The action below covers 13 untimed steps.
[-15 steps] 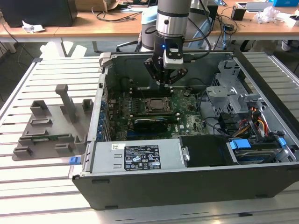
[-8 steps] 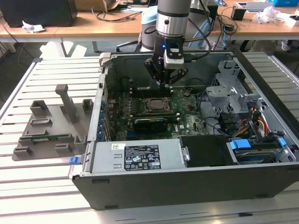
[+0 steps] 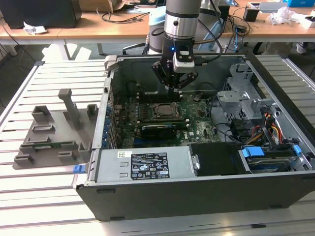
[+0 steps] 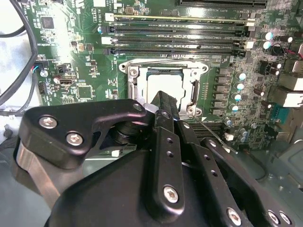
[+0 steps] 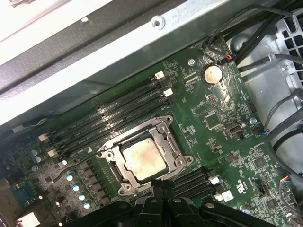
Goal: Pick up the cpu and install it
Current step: 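Install the first cpu locking lever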
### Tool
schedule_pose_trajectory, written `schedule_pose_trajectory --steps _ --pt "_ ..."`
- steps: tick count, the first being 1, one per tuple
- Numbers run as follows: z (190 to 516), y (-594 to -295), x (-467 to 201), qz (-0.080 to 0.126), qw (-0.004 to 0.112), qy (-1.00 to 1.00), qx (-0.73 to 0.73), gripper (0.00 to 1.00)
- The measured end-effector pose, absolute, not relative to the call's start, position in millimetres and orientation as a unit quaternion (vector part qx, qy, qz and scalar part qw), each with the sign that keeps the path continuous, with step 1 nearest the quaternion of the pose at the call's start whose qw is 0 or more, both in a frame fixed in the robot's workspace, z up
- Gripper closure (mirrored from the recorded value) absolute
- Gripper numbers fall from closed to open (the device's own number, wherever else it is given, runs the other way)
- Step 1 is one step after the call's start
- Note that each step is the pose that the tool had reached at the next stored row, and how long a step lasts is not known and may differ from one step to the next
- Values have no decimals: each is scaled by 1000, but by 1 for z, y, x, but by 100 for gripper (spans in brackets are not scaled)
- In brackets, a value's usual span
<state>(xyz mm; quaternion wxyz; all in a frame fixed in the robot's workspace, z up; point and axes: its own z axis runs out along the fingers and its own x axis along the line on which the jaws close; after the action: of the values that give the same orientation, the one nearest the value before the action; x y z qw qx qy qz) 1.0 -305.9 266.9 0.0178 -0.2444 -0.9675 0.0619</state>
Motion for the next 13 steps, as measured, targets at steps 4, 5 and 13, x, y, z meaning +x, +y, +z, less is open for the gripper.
schedule_pose_trajectory --steps 4,5,13 --pt "267 -306 1 62 18 -969 -240 89" --pt "267 -306 1 62 17 -969 -238 89" --pt "267 -306 1 63 15 -977 -202 89"
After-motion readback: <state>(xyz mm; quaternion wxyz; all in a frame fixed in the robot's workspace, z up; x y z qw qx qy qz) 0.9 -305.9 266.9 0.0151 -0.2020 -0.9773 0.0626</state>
